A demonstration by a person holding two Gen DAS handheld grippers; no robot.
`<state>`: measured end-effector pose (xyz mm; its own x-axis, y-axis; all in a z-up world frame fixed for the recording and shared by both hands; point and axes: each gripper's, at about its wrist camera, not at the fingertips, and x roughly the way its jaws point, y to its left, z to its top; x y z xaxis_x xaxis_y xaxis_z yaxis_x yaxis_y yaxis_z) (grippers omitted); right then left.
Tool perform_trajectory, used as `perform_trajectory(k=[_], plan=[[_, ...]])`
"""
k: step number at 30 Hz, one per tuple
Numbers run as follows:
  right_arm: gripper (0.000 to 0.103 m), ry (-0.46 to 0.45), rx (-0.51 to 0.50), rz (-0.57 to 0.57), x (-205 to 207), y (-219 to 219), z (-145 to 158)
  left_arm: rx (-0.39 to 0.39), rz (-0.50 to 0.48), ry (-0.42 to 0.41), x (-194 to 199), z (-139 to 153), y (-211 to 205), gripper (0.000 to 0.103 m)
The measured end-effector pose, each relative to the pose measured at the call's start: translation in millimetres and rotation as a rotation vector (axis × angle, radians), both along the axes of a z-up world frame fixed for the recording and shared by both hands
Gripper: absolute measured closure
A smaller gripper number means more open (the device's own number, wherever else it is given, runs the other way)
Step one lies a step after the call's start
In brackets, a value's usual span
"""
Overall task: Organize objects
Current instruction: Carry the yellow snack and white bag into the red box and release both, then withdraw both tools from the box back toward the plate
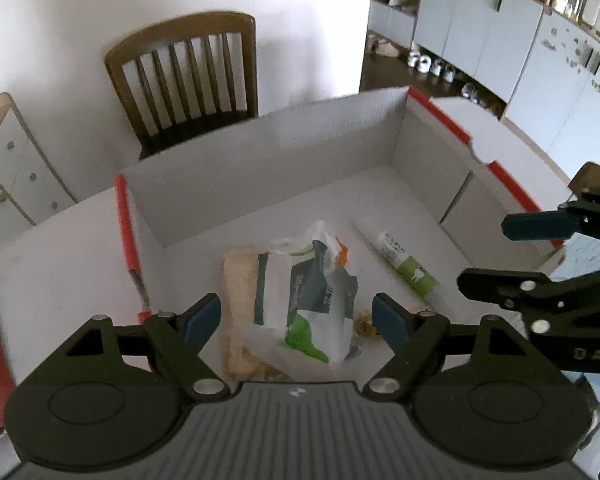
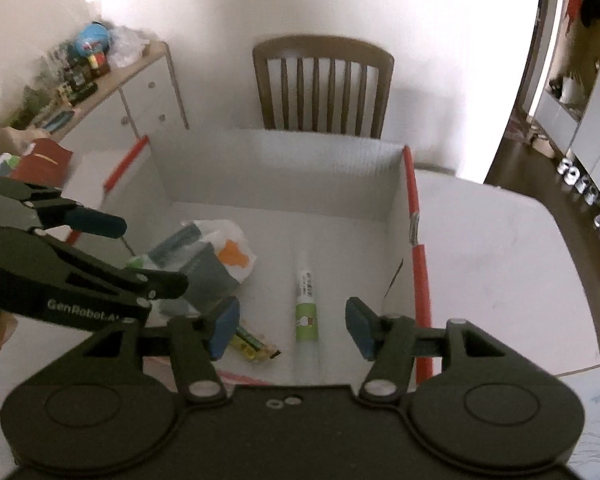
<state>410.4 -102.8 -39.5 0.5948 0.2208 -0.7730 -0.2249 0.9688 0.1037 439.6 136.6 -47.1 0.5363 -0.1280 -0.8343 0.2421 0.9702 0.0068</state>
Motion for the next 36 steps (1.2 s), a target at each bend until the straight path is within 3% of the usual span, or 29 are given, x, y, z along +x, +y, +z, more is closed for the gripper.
perform_trajectory(k=[17, 26, 31, 36], plan=[[0.035, -0.109, 0.033, 0.041, -64.0, -7.7, 49.3, -0.05, 0.04, -0.126, -82.9, 57.2, -7.8, 0.021], [0.027, -0.143, 0.025, 0.047, -103.6, -26.7, 57.8, -0.081, 0.033, -0.147, -127.5, 66.2, -21.4, 0.021], [0.025, -0.129, 0.034, 0.032, -121.1, -39.8, 52.4, -0.09, 0.043, -0.149, -149.4, 65.0, -28.3, 0.021], [0.017, -0.119, 0.04, 0.031, -139.8, -49.2, 44.4, -0.092, 0.049, -0.134, -165.7, 56.9, -34.3, 0.02]])
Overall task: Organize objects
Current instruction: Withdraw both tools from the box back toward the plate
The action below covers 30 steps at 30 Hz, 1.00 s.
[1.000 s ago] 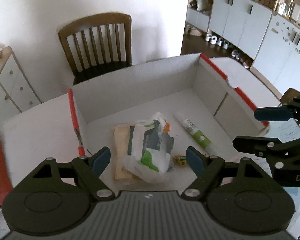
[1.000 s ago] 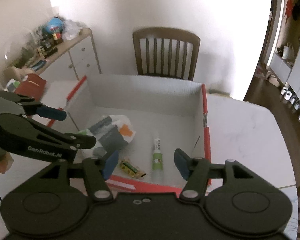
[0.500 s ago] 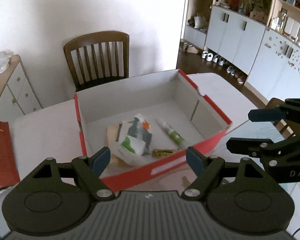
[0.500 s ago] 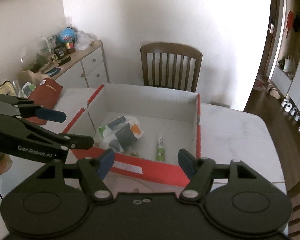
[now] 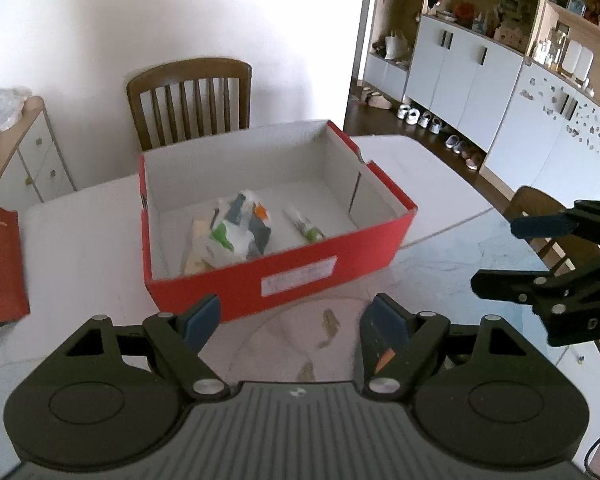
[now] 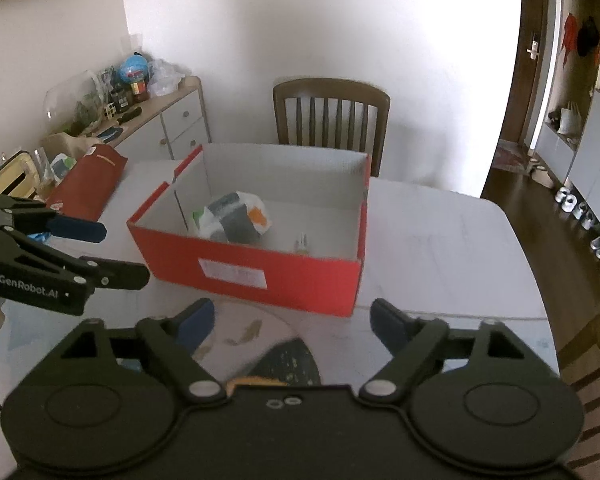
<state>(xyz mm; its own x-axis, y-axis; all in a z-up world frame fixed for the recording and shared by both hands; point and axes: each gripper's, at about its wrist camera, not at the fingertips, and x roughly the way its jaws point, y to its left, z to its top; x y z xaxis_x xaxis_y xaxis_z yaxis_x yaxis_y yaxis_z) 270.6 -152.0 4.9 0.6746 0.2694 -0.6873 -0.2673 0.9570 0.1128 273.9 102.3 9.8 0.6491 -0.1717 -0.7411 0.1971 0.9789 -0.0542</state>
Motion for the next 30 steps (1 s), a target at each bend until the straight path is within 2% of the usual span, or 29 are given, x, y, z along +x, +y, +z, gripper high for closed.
perform_trajectory(k=[12, 22, 26, 30], plan=[[0.013, 0.056, -0.005, -0.04, -30.0, -26.0, -31.7, -0.035, 0.01, 0.068, -36.2, -41.8, -7.8, 0.019], [0.013, 0.136, -0.007, -0.074, -44.9, -40.5, -68.4, -0.066, 0.067, 0.148, -45.0, -80.2, -0.2, 0.017], [0.013, 0.171, -0.013, -0.083, -48.2, -44.3, -83.6, -0.048, 0.088, 0.158, -45.1, -93.9, 1.1, 0.006], [0.013, 0.2, -0.02, -0.09, -48.7, -45.6, -94.5, -0.052, 0.102, 0.172, -42.3, -104.7, 3.1, 0.006]])
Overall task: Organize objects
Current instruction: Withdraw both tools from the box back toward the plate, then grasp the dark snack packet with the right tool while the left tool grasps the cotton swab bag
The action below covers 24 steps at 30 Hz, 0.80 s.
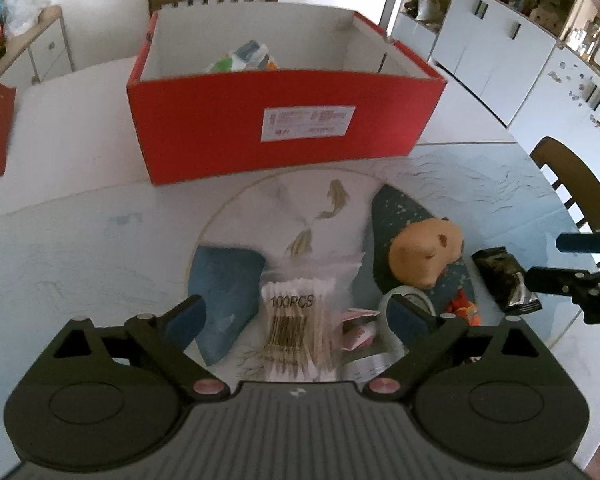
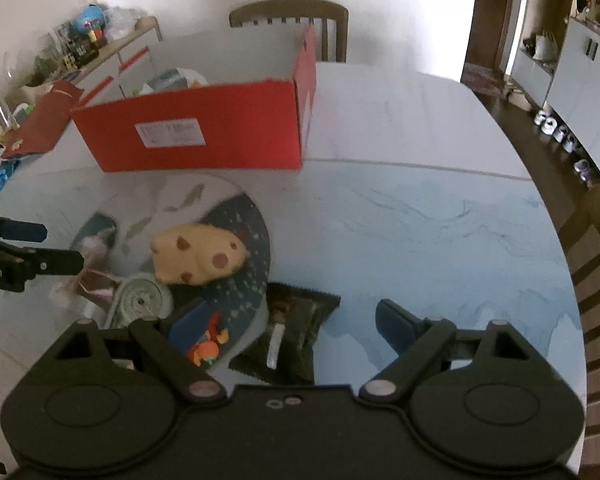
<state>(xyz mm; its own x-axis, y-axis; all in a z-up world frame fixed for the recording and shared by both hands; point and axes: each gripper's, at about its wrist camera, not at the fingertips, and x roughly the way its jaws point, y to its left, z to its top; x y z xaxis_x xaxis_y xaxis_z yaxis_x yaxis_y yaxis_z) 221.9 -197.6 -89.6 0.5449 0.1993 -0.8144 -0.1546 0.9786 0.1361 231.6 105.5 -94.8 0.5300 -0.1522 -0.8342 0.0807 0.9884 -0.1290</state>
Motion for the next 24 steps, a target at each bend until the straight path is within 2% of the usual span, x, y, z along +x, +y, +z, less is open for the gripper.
perform_trajectory(k=[8, 16, 24], plan=[[0.013, 0.039, -0.014, -0.008, 1.3, 1.1, -16.5, -0.018, 0.095, 0.046, 13.8, -19.4, 9.5, 0.005], [0.015, 0.068, -0.022, -0.017, 8.3, 4.7, -28.1, -0.014, 0.106, 0.091, 22.9, -32.7, 8.5, 0.005], [0.026, 0.085, -0.029, -0.016, 14.5, 8.7, -35.1, 0.03, 0.098, 0.101, 28.6, -40.3, 5.1, 0.006]])
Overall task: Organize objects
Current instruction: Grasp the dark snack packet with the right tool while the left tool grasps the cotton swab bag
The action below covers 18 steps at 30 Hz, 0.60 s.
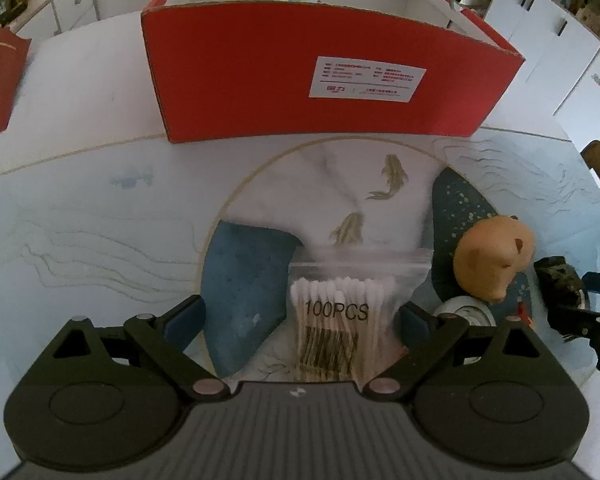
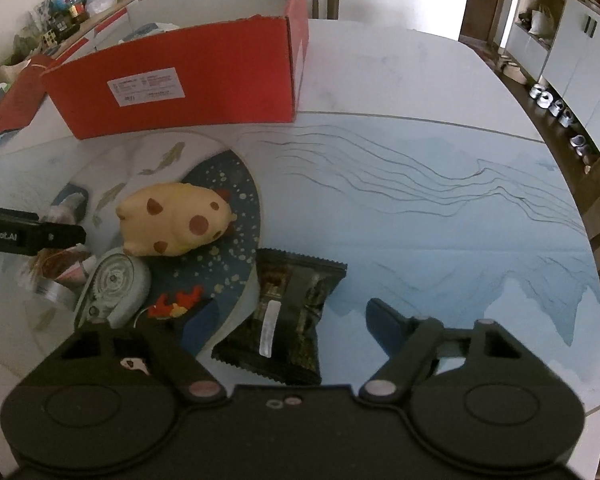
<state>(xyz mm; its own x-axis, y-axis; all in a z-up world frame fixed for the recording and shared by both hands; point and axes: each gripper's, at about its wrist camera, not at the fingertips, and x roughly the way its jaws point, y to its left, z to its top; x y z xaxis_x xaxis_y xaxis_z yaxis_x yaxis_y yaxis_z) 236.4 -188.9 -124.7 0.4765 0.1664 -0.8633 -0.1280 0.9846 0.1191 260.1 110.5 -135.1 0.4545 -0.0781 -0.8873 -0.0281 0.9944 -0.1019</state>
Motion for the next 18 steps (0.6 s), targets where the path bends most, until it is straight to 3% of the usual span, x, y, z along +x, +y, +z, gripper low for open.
perform_trajectory(k=[4, 7, 11, 15, 18], plan=[[0.032, 0.002, 0.002, -0.001, 1.5, 1.1, -1.4, 0.02, -0.015, -0.002, 0.8, -1.3, -2.8, 0.006], [0.039, 0.003, -0.003, 0.0, 2.2, 2.5, -3.0, 0.033, -0.027, -0.015, -0.6, -0.7, -2.7, 0.013], [0.044, 0.008, -0.009, 0.002, 2.9, 4.7, -5.8, 0.053, -0.05, -0.029, -2.0, 3.6, -4.8, 0.04], [0.052, 0.015, -0.012, 0.003, 3.3, 6.5, -7.3, 0.013, -0.047, -0.024, -3.5, 7.7, -2.0, 0.063], [0.062, 0.015, -0.017, 0.005, 3.1, 8.0, -6.7, 0.002, -0.048, -0.022, -4.4, 9.4, -1.4, 0.068]])
